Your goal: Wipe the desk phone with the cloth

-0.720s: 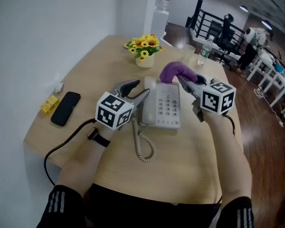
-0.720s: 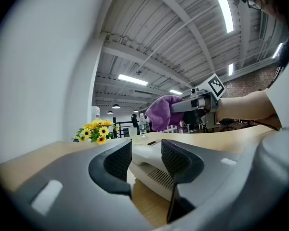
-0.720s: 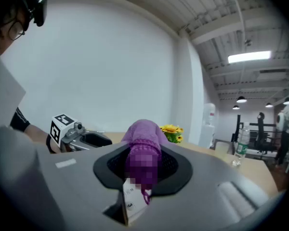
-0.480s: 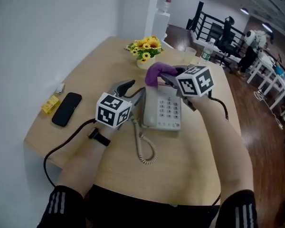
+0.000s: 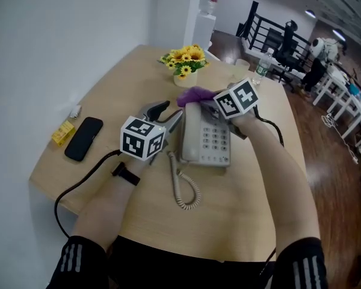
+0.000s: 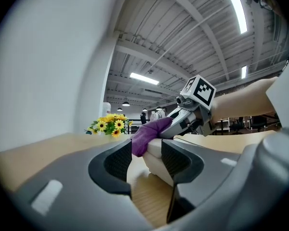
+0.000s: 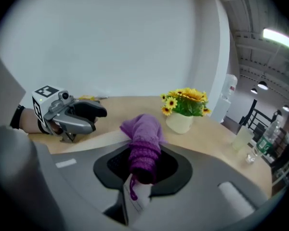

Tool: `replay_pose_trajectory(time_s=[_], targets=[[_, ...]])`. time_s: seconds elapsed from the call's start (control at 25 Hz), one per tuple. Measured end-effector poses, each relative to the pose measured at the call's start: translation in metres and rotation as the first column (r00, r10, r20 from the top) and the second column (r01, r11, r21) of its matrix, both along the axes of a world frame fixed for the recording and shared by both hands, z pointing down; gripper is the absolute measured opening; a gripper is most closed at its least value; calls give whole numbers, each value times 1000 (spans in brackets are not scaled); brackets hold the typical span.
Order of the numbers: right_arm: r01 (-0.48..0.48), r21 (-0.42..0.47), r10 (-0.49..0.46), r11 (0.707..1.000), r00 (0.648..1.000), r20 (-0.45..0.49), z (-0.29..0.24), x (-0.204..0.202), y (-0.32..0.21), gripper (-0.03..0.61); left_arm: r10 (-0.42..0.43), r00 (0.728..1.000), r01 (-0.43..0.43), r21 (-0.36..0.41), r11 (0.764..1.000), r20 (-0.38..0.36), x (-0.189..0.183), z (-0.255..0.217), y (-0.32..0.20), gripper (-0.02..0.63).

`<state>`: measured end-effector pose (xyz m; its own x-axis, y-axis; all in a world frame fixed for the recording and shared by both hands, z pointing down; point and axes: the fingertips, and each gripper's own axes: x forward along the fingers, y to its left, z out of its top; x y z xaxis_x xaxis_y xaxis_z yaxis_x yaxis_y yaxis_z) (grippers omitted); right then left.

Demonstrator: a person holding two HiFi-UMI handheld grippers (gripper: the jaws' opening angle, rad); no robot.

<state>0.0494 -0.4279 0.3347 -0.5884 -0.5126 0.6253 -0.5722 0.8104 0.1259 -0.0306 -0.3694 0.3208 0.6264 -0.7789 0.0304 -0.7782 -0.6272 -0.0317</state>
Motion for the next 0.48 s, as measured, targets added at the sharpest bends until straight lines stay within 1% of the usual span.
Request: replay_pose_trajectory(time_s=[0.12,0.28,0.36,0.48], targets=[[-23,-12,23,1000,1000,-20,7,23,-1,82,5,1000,-5,-3,1000,19,3,2,0,187],[-74,1,74,997,995,-64,8,59,-2,81,13,1000,-13,-15,1000,19,5,4,-1,187],[-111,6,111,994,989,-97,9,79,-3,81,12,1000,-12,-15,1000,20,5,4,-1,187],[-182,31,185,983,970,-155,7,112,-6,81,17,999,-17,-11,1000,31,6,4,1,187]])
